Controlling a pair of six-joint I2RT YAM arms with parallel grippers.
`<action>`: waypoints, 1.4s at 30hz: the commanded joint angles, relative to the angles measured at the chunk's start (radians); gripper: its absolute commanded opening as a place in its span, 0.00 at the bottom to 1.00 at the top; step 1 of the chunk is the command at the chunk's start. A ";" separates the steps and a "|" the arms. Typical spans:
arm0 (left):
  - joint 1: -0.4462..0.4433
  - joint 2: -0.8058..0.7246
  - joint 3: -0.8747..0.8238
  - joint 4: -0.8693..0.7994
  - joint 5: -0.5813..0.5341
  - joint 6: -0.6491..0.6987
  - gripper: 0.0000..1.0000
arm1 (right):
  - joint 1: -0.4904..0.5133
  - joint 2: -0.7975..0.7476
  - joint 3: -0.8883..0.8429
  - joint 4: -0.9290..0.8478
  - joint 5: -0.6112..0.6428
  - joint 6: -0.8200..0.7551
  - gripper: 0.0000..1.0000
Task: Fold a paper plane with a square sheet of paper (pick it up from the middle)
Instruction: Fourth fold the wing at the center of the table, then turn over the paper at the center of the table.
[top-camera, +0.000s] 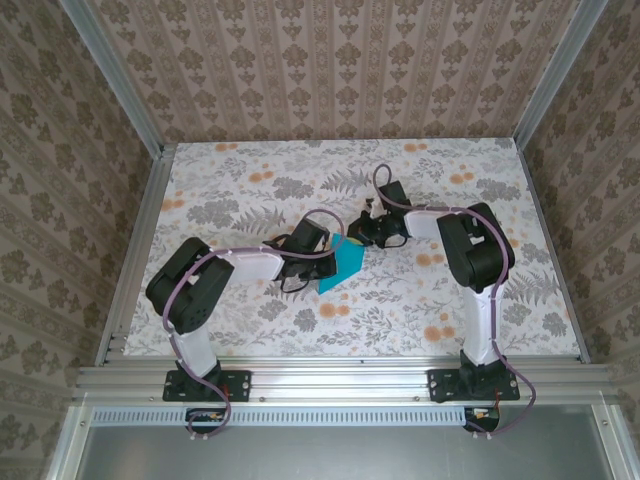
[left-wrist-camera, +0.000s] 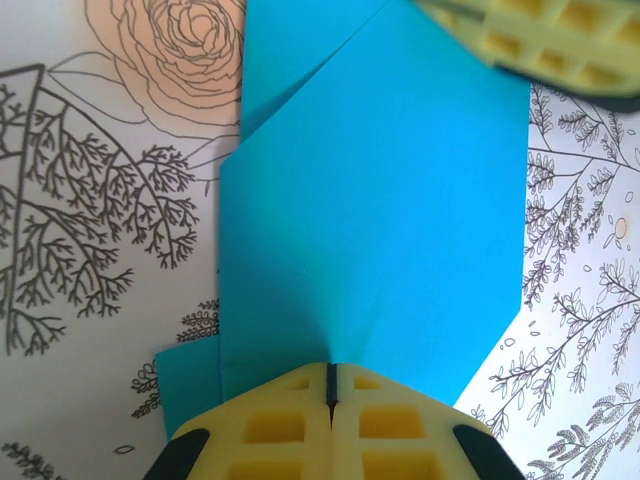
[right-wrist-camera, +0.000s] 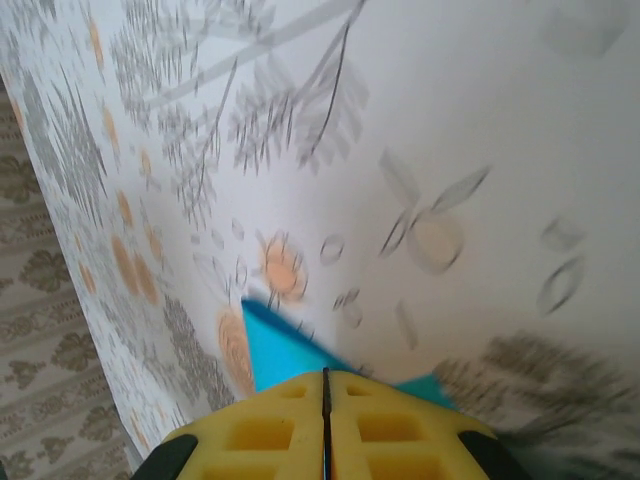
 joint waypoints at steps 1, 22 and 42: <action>-0.013 0.043 -0.072 -0.181 0.017 0.027 0.00 | -0.052 0.046 0.033 -0.018 0.123 0.011 0.10; 0.029 -0.224 0.057 -0.197 -0.058 0.015 0.45 | -0.031 -0.330 -0.118 -0.205 0.208 -0.139 0.45; 0.128 -0.303 -0.145 -0.119 -0.089 -0.121 0.68 | 0.159 -0.185 -0.147 -0.087 0.060 -0.008 0.49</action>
